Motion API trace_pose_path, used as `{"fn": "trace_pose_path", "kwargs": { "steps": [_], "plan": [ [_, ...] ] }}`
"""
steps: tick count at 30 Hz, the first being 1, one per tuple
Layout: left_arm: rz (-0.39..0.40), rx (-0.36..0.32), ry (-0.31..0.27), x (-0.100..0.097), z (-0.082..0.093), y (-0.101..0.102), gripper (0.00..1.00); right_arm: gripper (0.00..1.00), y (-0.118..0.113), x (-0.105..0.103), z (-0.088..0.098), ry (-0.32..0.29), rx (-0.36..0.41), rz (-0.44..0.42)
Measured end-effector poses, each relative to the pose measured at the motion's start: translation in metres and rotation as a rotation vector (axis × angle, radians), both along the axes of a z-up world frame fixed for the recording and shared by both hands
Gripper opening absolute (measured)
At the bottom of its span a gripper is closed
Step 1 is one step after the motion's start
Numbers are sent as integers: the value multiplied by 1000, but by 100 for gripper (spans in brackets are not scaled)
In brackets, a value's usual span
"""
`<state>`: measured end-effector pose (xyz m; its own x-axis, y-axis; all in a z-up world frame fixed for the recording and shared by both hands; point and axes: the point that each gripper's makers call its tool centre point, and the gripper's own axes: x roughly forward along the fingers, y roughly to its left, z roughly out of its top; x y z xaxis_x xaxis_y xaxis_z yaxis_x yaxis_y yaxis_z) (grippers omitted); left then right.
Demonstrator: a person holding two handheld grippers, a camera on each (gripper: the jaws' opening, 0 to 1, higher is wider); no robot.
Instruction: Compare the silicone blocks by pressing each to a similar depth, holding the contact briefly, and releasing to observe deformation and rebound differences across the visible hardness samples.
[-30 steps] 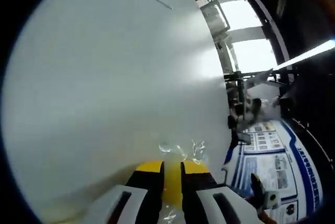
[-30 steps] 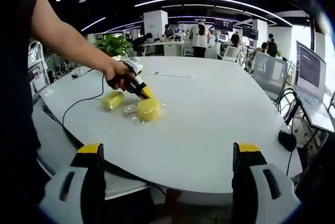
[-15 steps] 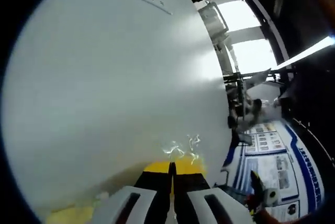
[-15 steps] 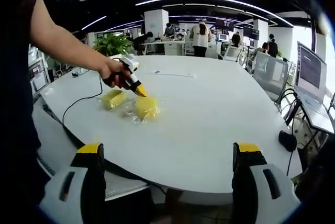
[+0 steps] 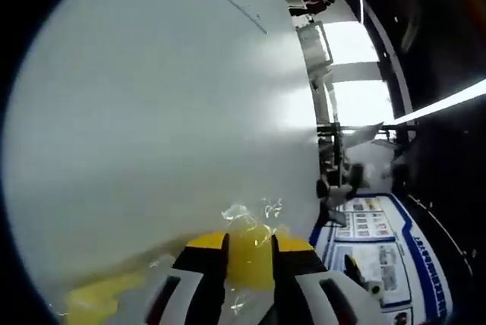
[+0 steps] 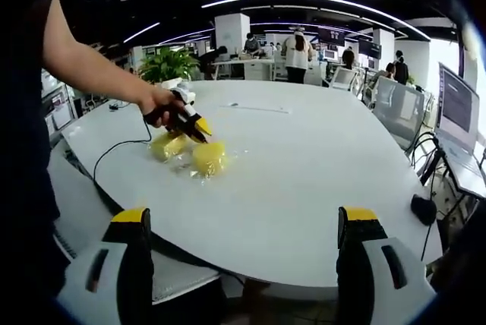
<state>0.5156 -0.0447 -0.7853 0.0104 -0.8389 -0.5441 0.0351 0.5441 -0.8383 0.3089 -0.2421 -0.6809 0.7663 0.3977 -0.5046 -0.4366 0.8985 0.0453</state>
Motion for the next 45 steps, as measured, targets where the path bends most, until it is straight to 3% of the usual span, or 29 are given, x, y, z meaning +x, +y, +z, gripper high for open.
{"fn": "trace_pose_path", "kwargs": {
  "steps": [8,11,12,14,15,16,20,25,28,41,43,44,45],
  "plan": [
    [4,65,35,-1,-13,-14,26,96,-2,-1,-3,9,-3,0],
    [17,79,24,2,-15,-17,20,96,-2,-2,-3,11,-4,-2],
    [5,117,1,2,-19,-13,18,96,-2,-1,-3,9,-2,-4],
    [-19,120,-95,7,-18,-13,10,96,-3,-1,-3,8,-2,-7],
    [-9,113,-60,5,-18,-13,8,96,-3,-1,-3,8,-2,-7],
    [-9,112,-63,6,-19,-13,7,96,-3,-1,-3,7,-2,-8],
    [-44,137,-96,1,-22,-12,1,96,-5,-2,-4,11,-1,-11],
    [-58,166,-115,2,-23,-11,0,96,-3,-2,-4,13,-5,-8],
    [-85,184,-155,3,-20,-12,0,96,-3,0,-3,8,-4,-8],
    [-22,122,-288,6,1,-8,0,96,1,0,-1,0,0,3],
    [-6,99,-318,8,8,-8,0,96,2,1,0,-1,0,6],
    [-2,80,-375,12,15,-10,0,96,3,2,0,-2,0,9],
    [8,59,-386,11,22,-12,0,96,4,2,1,-3,1,12]
  ]
}}
